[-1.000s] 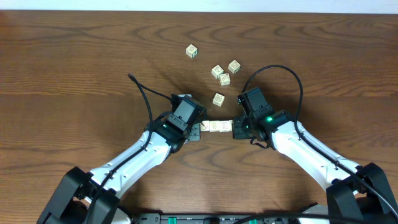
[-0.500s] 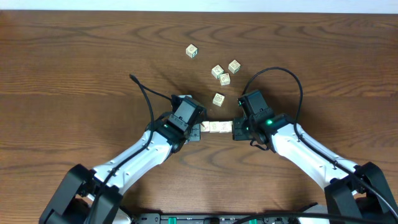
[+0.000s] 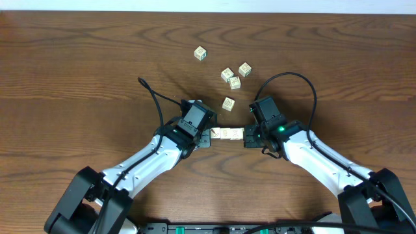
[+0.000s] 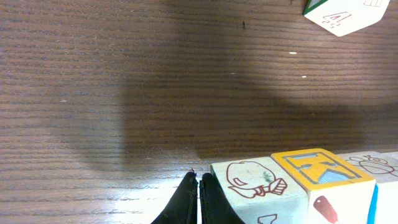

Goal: Lift 5 blocks

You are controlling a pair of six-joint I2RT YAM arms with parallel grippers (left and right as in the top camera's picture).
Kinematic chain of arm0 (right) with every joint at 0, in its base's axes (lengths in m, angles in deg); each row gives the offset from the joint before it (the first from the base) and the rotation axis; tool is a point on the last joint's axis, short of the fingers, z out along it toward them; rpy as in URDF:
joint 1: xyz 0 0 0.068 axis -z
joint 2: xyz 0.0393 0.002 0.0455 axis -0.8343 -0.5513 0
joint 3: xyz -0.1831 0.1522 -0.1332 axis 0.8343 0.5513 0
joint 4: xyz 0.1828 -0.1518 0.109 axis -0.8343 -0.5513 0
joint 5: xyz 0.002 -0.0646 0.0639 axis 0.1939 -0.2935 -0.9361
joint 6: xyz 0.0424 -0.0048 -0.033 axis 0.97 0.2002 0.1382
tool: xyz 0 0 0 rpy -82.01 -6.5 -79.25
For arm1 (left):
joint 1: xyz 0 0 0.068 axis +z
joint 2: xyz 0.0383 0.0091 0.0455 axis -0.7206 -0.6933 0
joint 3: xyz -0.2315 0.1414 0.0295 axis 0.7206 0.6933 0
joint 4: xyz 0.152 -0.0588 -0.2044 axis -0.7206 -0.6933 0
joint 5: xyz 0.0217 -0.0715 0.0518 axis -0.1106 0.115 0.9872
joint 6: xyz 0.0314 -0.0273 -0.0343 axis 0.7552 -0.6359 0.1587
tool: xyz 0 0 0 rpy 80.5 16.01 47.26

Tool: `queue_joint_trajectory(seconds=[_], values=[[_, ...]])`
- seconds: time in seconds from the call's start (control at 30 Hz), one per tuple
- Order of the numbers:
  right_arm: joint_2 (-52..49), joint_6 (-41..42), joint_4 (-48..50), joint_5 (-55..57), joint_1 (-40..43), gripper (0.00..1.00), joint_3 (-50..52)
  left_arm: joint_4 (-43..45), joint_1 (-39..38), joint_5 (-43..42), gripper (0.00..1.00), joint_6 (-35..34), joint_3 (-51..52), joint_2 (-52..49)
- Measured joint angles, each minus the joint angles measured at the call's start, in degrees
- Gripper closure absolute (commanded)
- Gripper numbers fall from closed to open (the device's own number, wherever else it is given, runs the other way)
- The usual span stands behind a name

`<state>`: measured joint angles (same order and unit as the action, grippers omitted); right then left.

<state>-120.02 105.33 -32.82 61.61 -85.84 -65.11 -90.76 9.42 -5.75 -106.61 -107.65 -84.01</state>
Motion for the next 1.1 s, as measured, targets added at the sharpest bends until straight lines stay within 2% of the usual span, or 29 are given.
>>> queue_joint_trajectory(seconds=[0.33,1.1], values=[[-5.3,0.0,0.9,-2.8,0.0,0.99,0.0,0.8,-0.3,-0.3,0.93,-0.8,1.8,-2.5],[-6.7,-0.4,-1.0,-0.2,0.0,0.99,-1.4,3.5,-0.6,0.5,0.93,-0.6,1.8,-4.8]])
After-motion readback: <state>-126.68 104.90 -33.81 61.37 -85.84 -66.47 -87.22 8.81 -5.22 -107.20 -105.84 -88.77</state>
